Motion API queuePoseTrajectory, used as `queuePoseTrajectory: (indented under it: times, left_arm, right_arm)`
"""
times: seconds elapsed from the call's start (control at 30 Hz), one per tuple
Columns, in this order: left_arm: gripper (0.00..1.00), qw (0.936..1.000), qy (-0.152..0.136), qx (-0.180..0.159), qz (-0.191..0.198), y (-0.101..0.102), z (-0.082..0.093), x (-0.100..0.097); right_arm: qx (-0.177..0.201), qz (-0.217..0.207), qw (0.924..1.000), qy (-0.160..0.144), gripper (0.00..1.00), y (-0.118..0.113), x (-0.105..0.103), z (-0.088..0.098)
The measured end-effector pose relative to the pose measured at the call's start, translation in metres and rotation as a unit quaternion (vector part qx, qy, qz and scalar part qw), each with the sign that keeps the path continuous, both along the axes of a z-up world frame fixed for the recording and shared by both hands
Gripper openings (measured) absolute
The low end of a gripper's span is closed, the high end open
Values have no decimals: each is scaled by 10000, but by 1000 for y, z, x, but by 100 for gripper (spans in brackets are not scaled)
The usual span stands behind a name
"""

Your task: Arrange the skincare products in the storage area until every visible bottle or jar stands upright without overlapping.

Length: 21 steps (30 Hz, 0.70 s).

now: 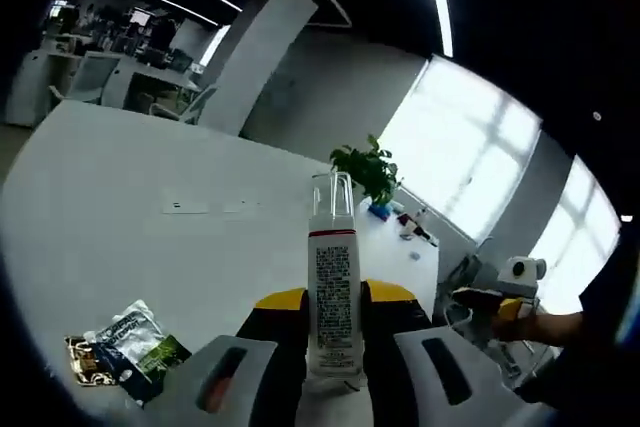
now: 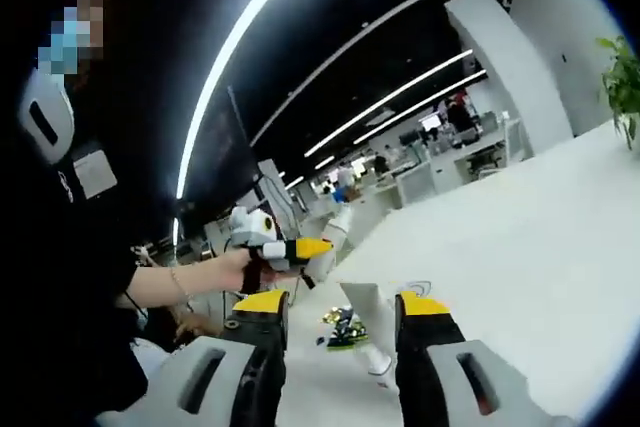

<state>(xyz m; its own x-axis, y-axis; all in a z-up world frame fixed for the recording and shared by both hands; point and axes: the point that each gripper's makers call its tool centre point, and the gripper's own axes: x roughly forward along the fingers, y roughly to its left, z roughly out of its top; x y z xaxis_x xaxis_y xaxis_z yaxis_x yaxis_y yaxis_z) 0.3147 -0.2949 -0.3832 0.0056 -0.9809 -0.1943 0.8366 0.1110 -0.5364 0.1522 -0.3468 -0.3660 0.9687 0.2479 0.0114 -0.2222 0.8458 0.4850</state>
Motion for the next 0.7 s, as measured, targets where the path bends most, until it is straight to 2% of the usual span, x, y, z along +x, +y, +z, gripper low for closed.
queuePoseTrajectory:
  times: [0.1, 0.17, 0.23, 0.33, 0.47, 0.6, 0.7]
  left_arm:
    - [24, 9992, 29, -347, -186, 3, 26, -24]
    - [24, 9978, 91, -579, -322, 5, 40, -35]
    - [24, 9961, 114, -715, -512, 6, 50, -55]
    - [24, 9924, 16, -881, -857, 8, 64, -87]
    - [24, 9874, -6, -1036, -1197, 13, 73, -117]
    - [24, 9828, 47, -1131, -1458, 18, 77, -151]
    - [24, 9791, -50, -1192, -1646, 23, 80, -175]
  right_arm:
    - [189, 208, 9995, -115, 38, 10, -1, 14]
    - [247, 335, 9991, -110, 41, 16, 0, 18]
    - [266, 513, 9983, -101, 43, 24, -1, 21]
    - [272, 944, 9951, -107, 40, 41, -4, 30]
    - [275, 1343, 9901, -295, 38, 59, -13, 49]
    - [277, 1795, 9828, -331, 38, 74, -28, 59]
    - [328, 1899, 9804, -413, 39, 75, -35, 66]
